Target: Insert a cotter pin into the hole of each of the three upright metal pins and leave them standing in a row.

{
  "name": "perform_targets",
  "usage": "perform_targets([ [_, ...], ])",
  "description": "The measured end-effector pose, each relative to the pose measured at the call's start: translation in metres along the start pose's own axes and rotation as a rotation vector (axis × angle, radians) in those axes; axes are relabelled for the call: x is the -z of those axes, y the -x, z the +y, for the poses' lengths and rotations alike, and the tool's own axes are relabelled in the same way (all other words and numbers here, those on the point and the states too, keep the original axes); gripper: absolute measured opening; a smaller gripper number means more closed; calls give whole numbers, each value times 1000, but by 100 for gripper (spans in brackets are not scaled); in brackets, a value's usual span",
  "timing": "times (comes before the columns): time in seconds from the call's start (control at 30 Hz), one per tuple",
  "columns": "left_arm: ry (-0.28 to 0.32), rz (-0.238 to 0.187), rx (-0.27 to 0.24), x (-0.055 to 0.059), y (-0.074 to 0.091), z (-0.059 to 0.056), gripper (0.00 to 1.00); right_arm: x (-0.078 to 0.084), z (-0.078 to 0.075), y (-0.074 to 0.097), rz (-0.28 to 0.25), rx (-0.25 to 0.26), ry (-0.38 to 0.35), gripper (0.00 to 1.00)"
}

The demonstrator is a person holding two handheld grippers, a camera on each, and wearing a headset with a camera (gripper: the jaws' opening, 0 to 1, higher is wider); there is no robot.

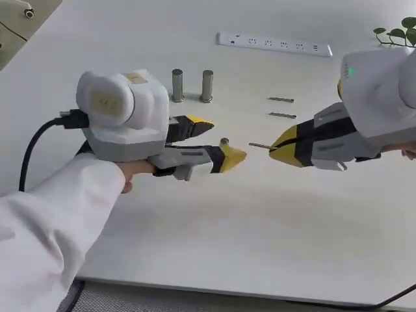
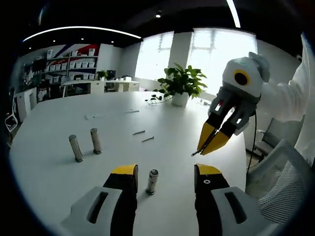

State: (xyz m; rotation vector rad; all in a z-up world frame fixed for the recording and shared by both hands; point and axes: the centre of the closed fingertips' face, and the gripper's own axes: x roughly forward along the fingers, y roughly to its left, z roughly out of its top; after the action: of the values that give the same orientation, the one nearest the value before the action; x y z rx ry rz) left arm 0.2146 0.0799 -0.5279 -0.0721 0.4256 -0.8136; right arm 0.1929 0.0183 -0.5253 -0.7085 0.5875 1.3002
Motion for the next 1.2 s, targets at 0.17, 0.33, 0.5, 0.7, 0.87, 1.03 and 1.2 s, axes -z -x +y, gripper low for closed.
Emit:
perform_targets([
  [0.17, 6, 48, -18, 18, -12, 6, 44, 4, -8, -8, 7, 3, -39, 0],
  [0.33, 55, 80, -82, 34, -23, 20, 38, 8, -12, -19, 17, 0, -74, 0],
  [0.5, 67, 102, -59, 47, -29, 19, 29, 13, -11, -28, 44, -15, -92, 0],
  [0.7, 29, 123, -51, 55, -30, 19, 19, 14, -8, -35, 69, -27, -95, 0],
  [0.87, -17, 139, -43, 58, -30, 18, 13, 15, -6, -38, 84, -37, -93, 0],
  [1.03, -47, 140, -39, 58, -32, 15, 11, 14, -3, -41, 97, -50, -78, 0],
  [1.2, -67, 133, -47, 58, -32, 17, 8, 13, -2, -43, 103, -59, -72, 0],
])
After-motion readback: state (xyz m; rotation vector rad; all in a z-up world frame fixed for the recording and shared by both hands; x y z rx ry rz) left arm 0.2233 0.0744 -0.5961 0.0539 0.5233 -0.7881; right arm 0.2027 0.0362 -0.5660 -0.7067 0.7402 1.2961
